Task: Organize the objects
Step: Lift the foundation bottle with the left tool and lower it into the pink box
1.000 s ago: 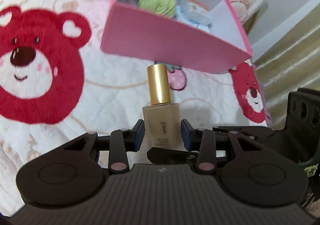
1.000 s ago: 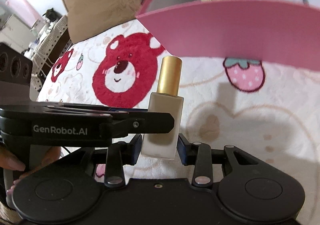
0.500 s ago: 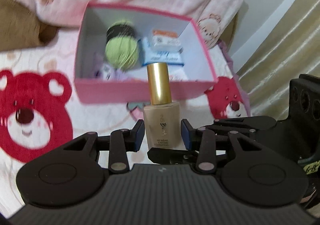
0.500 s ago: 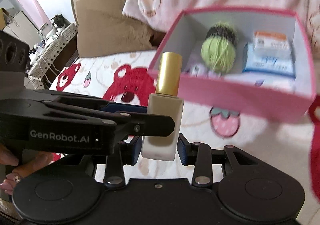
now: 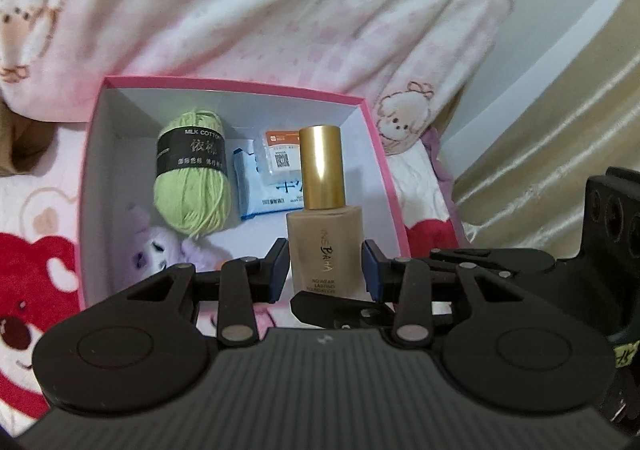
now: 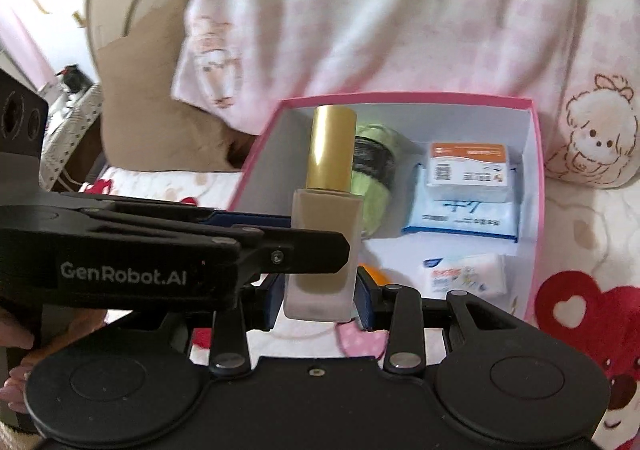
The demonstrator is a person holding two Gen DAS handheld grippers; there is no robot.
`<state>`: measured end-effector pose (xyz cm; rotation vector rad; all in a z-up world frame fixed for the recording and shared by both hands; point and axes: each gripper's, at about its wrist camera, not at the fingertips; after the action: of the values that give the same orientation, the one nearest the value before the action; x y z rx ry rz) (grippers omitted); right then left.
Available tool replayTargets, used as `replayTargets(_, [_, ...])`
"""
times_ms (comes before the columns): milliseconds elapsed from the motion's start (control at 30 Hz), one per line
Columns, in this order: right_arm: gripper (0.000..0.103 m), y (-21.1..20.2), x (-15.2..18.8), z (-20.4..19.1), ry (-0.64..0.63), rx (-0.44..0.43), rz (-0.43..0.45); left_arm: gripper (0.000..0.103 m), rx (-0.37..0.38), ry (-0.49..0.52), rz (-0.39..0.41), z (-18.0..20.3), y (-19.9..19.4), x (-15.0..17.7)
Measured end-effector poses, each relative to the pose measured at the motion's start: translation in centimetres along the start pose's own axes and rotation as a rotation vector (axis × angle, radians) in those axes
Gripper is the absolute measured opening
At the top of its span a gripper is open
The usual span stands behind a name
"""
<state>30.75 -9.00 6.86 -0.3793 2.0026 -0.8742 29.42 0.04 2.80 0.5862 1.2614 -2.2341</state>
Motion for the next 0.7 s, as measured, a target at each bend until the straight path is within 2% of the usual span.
replayTargets(233, [0.041, 5.9, -1.3, 3.5, 0.083, 0.028, -0.096, 0.038, -0.04, -0.081, -0.071, -2.9, 6.3, -1.3])
replayTargets(433, [0.041, 9.7, -1.5, 5.2, 0.138, 0.037, -0.16, 0.038, -0.07, -0.146, -0.106, -5.2, 9.9, -1.3])
replayTargets(600, [0.041, 12.3, -1.4, 5.2, 0.142, 0.042, -0.2, 0.038, -0.107, -0.178, -0.126, -6.7, 11.4, -1.1])
replayTargets(700, [0.041, 13.4, -1.6, 4.1, 0.114, 0.028, -0.21, 0.038, -0.137, -0.183, -0.109, -7.6, 10.9, -0.9])
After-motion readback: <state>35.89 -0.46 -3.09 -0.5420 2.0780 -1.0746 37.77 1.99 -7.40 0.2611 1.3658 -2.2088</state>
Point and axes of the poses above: each gripper's, at about its wrist camera, not at the fingertips, and y roughly the way its jaws point, z to its right, x to its underside, and after that the axes turned 9 degrees about z, right-handed
